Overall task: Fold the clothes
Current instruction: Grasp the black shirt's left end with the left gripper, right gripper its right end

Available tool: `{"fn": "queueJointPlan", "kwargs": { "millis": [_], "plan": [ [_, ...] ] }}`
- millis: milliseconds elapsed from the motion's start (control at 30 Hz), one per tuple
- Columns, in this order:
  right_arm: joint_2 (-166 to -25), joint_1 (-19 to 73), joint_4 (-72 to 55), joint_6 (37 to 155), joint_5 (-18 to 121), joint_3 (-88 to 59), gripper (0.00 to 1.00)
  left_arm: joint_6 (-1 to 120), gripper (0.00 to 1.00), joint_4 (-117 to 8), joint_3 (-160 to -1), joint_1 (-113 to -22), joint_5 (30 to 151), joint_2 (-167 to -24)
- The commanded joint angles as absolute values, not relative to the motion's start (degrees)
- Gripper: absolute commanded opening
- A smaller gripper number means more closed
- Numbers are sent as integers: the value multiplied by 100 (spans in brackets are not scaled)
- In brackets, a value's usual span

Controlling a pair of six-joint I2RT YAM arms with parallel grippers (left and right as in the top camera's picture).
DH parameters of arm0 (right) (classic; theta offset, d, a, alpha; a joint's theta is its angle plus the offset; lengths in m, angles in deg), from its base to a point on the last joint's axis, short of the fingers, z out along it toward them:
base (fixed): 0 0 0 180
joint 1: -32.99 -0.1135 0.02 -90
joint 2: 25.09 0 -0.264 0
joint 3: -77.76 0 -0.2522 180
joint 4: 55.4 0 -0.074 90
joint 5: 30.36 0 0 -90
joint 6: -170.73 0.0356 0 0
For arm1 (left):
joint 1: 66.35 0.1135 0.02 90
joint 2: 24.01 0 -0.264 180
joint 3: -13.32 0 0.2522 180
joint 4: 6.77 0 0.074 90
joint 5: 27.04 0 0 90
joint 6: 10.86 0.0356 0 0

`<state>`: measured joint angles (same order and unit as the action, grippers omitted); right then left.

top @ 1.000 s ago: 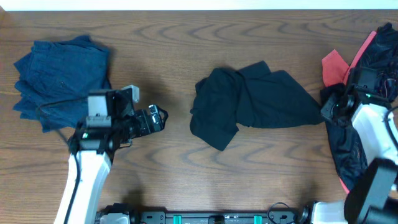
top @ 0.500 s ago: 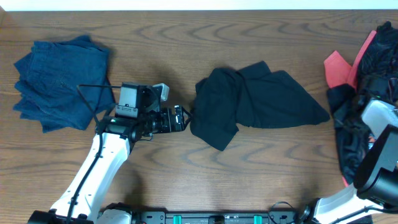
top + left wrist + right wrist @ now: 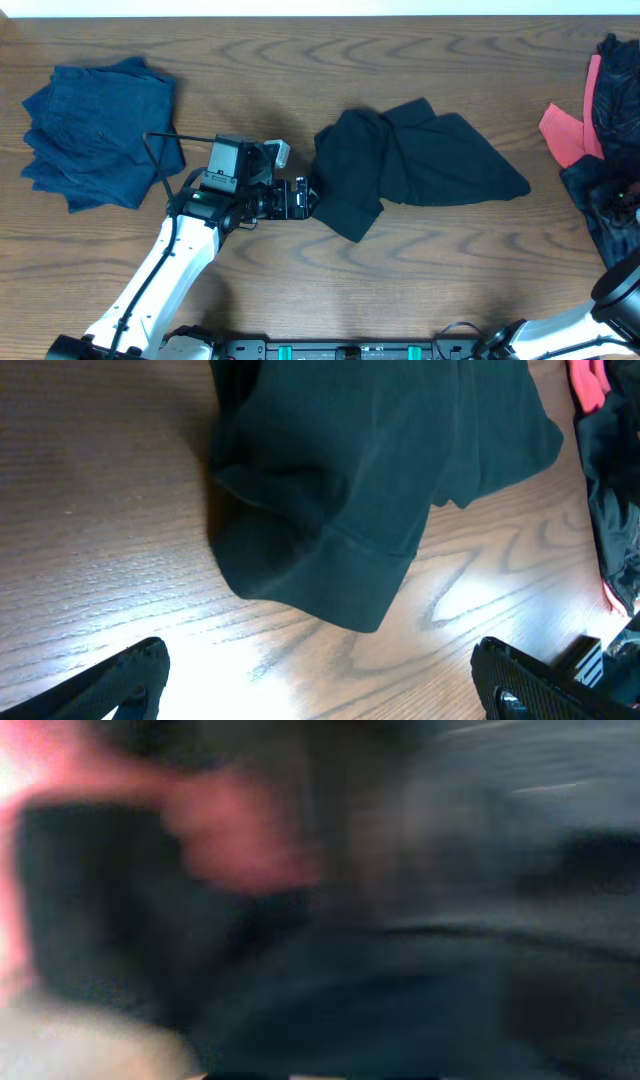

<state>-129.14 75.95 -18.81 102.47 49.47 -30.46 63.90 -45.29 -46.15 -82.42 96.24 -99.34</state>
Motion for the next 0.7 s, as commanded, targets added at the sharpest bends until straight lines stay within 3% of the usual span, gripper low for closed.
{"fn": "queueJointPlan", "kwargs": {
  "millis": [0,267,667],
  "plan": [
    [-12575,7330,-1857,9342,3115,-3125,25,6361,98,-4570,-4678,-8255,9678,-9958],
    [-11871,6589,-1698,9088,2643,-3125,35,6359,98,-4476,-4399,-8310,9678,-9969],
    [-11745,5538,-1525,9060,3072,-3127,35,6357,99,-3490,-4276,-9147,8557,-10723]
  ]
}}
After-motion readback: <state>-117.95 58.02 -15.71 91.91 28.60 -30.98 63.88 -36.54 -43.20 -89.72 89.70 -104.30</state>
